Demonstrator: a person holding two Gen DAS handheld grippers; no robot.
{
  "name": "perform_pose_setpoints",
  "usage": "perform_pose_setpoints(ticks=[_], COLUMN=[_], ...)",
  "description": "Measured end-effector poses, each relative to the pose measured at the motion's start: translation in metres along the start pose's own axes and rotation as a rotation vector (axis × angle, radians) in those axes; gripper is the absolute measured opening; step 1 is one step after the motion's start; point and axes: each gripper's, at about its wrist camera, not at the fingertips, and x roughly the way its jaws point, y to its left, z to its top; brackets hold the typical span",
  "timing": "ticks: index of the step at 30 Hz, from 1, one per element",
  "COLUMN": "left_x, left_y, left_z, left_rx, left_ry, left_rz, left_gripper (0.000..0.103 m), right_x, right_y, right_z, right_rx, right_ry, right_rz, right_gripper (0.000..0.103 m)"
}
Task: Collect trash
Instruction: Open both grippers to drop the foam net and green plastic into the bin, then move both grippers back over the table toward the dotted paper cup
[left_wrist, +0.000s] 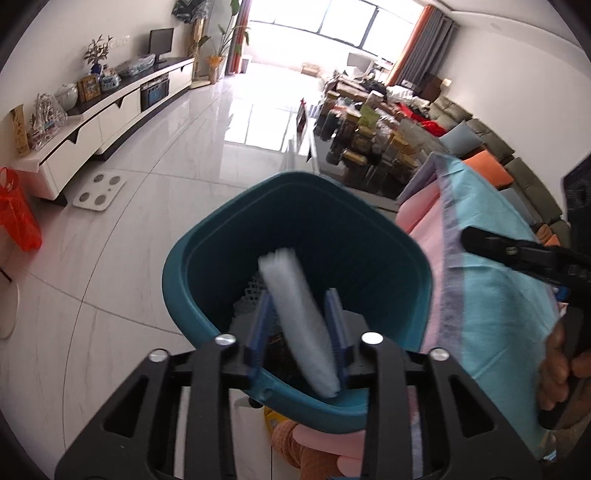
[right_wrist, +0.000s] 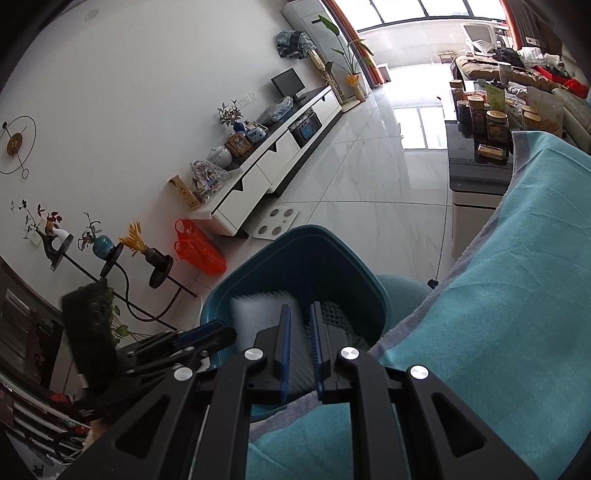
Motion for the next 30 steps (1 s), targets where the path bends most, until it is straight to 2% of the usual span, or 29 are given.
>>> perform_pose_setpoints(ticks=[4,6,10,13,16,18,22,23,30], left_x=[0.007,0.003,-0.014,-0.031,-0.050,-0.060,-0.080,-0.083,-0.093], left_y=[0.001,-0.001,-0.011,-0.025,-0.045,-0.059,-0.088,-0.096,-0.167], left_z=[0.000,-0.002,-0.004,-0.004,-0.007,-0.009,-0.017,-0.019,-0.047], left_rx=[-0.002,0.000,0.039,0.083,0.133,0.161,0.212,0.226,0.358], left_ry=[0.005,-0.009,-0.054,-0.098,-0.145,-0.170,-0.212,-0.219,-0.191], left_rz=[0.020,0.023,0.032,0.024,-0.013,-0.039,-0.121,-0.141,-0.311], left_gripper=[0.037,0.041,0.049,0.053,0.058,0.060,0.065,0.066,0.068], right_x=[-0.008,-0.013,-0.026,-0.041,-0.060,-0.075,-0.108,-0.115,-0.179], right_y=[-0.003,-0.004,-0.007,-0.008,-0.010,-0.011,-0.012,-0.013,-0.037], right_z=[-0.002,-0.004,-0.007,-0.011,-0.014,-0.018,-0.028,-0.029,-0.055], right_rx=[-0.001,0.003,0.009,0.004,-0.002,-0.006,-0.029,-0.029,-0.006], right_ry=[-0.010,-0.015,-0.034,-0.056,-0.084,-0.105,-0.149,-0.159,-0.248], right_rz=[0.001,0.007,0.013,0.012,0.020,0.017,-0.006,-0.010,-0.094], right_gripper=[0.013,0.019,0.020,0.029,0.034,0.042,0.046,0.050,0.052])
